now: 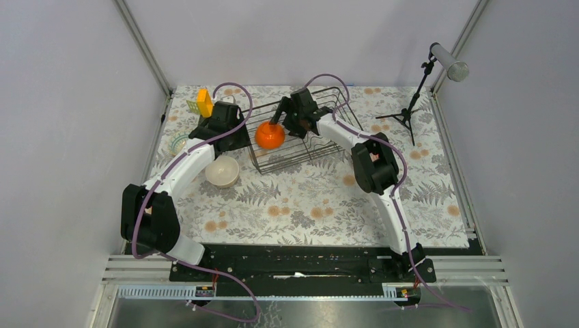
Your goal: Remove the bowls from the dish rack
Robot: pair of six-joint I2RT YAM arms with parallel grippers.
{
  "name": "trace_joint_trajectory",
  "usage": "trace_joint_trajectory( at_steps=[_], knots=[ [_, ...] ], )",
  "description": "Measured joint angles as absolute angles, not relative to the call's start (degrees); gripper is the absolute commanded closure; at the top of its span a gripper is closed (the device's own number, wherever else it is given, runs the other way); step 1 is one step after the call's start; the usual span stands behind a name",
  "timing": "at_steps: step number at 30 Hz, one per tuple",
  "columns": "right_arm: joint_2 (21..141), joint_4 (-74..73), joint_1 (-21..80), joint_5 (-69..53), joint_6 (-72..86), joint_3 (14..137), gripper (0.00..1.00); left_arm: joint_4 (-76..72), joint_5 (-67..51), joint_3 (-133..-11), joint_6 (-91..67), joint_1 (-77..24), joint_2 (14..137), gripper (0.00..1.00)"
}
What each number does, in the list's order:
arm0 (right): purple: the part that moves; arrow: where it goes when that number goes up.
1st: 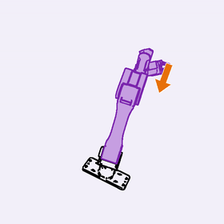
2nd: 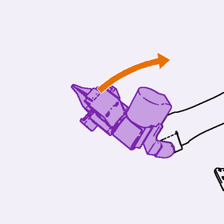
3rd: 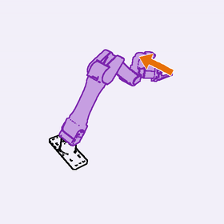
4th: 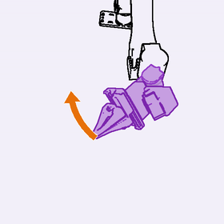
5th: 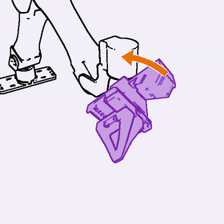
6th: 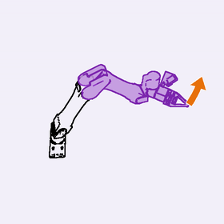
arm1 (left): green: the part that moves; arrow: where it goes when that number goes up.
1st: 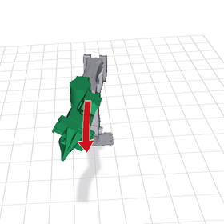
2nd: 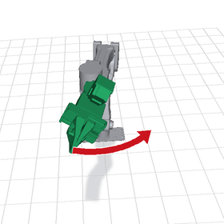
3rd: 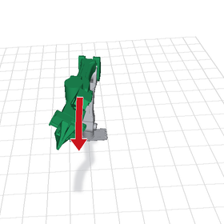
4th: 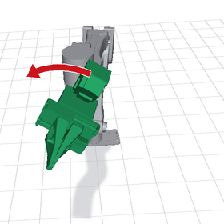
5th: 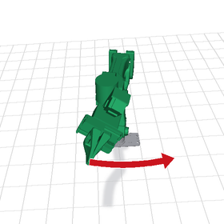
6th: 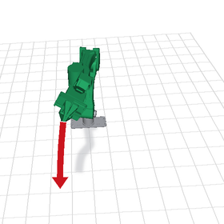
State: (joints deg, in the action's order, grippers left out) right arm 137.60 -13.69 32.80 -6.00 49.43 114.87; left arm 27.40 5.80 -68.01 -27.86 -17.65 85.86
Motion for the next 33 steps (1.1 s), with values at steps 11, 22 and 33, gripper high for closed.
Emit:
trace_joint_trajectory(
  at_steps=[11, 22, 33],
  knots=[
    [137.9, -18.2, 35.1, -0.6, 48.3, 117.3, 0.12, 27.4, 5.8, -68.0, -27.9, -17.6, 86.0, 0.57],
    [137.9, -20.0, 36.0, 0.4, 49.1, 117.9, 0.0, 27.5, 4.2, -68.0, -27.9, -17.2, 89.1, 0.57],
    [138.0, -17.7, 36.0, -2.1, 51.5, 116.7, 0.08, 27.6, 1.6, -68.0, -27.9, -17.2, 89.5, 0.57]
  ],
)
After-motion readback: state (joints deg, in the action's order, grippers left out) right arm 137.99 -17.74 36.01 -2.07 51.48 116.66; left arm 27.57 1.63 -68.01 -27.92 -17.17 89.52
